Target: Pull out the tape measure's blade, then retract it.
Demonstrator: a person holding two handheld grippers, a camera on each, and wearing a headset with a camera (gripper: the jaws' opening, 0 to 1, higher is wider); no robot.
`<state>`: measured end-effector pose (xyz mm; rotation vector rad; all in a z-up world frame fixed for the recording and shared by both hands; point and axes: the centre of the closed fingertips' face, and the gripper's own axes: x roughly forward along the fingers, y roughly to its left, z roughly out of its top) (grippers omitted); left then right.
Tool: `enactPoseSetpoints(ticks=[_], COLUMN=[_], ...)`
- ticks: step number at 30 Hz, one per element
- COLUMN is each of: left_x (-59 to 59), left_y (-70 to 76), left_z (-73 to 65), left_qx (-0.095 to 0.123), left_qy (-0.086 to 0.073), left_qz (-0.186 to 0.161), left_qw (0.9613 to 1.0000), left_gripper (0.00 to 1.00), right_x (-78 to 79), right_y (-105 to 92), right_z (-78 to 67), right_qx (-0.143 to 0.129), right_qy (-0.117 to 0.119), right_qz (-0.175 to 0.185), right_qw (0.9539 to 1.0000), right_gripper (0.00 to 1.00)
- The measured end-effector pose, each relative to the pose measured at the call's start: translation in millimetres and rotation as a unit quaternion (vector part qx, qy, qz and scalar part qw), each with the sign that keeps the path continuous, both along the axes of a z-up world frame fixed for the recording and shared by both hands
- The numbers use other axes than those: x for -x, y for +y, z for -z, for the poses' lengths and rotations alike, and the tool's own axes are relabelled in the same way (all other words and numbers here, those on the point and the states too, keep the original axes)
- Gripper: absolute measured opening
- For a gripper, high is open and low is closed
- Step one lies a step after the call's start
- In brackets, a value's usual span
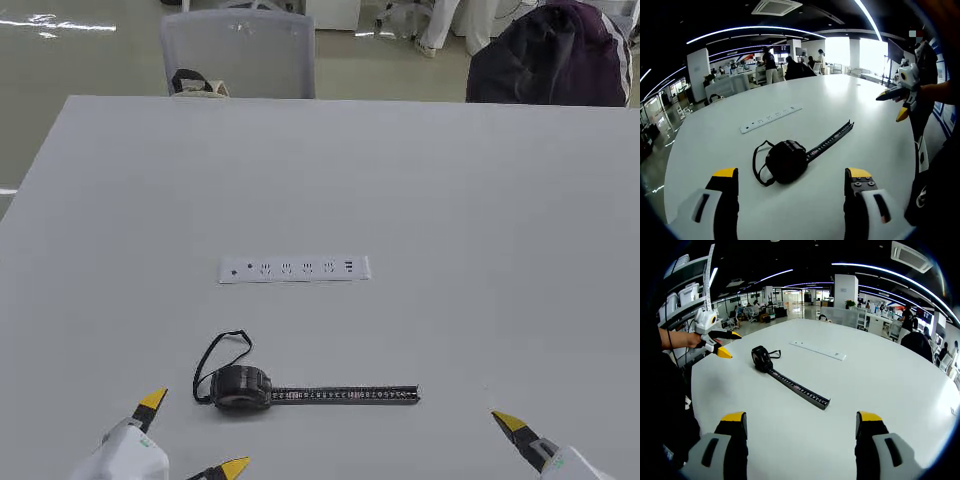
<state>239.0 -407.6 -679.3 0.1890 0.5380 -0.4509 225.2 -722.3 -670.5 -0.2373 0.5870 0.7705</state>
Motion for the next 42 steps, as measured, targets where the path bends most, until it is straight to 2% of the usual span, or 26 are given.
enactPoseSetpoints(ticks=[3, 7, 9, 14, 20, 27, 38, 42], left_x=[-5.4, -10.4, -13.1, -17.6, -26.5, -41.3, -54.4, -57.7], left_y=[0.9, -0.9, -1.9, -10.3, -21.8, -25.1, -19.0, -18.9], left_z=[0.5, 3.1, 3.3, 5.8, 13.4, 17.7, 35.7, 37.4], left_qx=[-0.011, -0.001, -0.012, -0.005, 0.002, 0.005, 0.016, 0.016], left_qy=[-0.013, -0.011, -0.018, -0.017, -0.017, -0.026, -0.017, -0.017], left_qz=[-0.024, -0.057, -0.068, -0.083, -0.1, -0.136, -0.194, -0.209], left_qw=[0.9996, 0.9983, 0.9975, 0.9964, 0.9948, 0.9903, 0.9808, 0.9777], left_gripper=[0.86, 0.84, 0.85, 0.85, 0.81, 0.79, 0.75, 0.75], right_x=[-3.5, -13.5, -16.9, -26.2, -38.2, -49.8, -70.6, -77.7], right_y=[4.2, 7.1, 9.9, 11.3, 11.9, 13.0, 12.2, 12.1], right_z=[3.1, 9.2, 9.0, 17.1, 26.3, 34.7, 50.1, 59.9], right_qx=[0.001, 0.007, 0.012, 0.023, 0.031, 0.042, 0.063, 0.073], right_qy=[-0.001, -0.008, -0.014, -0.021, -0.022, -0.024, -0.024, -0.018], right_qz=[-0.027, -0.057, -0.076, -0.112, -0.137, -0.168, -0.212, -0.232], right_qw=[0.9996, 0.9983, 0.997, 0.9932, 0.9898, 0.9847, 0.9748, 0.9698], right_gripper=[0.86, 0.84, 0.81, 0.72, 0.65, 0.56, 0.46, 0.42])
